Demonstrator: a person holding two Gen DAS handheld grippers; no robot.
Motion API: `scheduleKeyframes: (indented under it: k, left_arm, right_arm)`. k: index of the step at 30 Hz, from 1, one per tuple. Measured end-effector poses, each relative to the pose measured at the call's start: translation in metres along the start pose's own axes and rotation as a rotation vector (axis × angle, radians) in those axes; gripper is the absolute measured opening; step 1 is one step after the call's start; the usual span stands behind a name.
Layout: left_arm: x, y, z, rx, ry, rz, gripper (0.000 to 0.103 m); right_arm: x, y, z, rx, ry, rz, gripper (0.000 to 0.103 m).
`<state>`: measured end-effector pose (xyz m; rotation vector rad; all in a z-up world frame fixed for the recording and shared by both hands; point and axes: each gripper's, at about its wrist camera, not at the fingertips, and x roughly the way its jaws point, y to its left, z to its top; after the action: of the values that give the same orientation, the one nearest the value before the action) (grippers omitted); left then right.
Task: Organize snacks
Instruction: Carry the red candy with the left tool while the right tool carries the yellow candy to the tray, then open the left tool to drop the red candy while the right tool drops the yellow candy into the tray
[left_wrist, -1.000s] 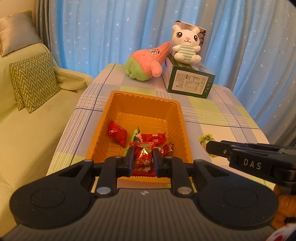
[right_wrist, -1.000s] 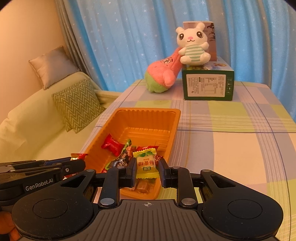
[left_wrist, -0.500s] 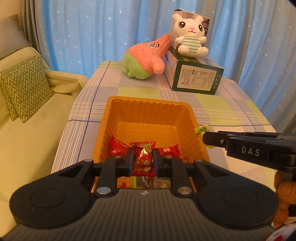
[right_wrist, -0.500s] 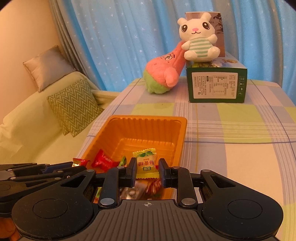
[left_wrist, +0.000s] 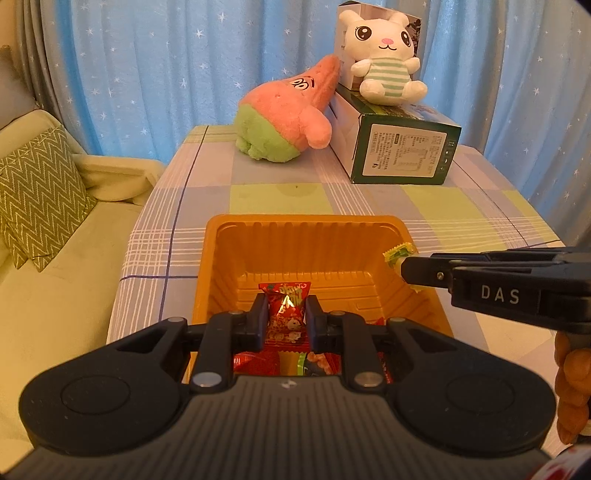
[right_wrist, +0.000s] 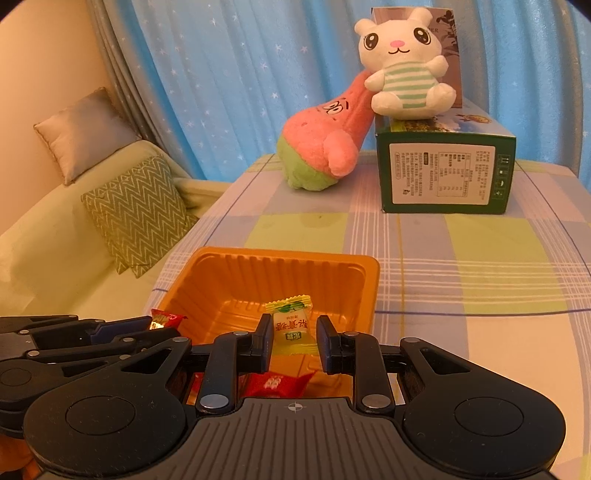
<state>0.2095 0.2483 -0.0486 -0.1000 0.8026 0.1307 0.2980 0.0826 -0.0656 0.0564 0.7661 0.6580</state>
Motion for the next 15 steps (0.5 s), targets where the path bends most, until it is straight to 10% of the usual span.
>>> scheduleKeyframes:
  k: [12, 15]
  left_arm:
    - [0.02, 0.01, 0.007, -0.017, -0.011, -0.027, 0.02]
    - [0.021, 0.012, 0.006, -0.029, -0.014, -0.023, 0.034]
  right_arm:
    - [0.013, -0.009, 0.006, 0.02, 0.011, -0.009, 0.025]
    - [0.012, -0.011, 0.005, 0.023, 0.011, -0.008, 0.025]
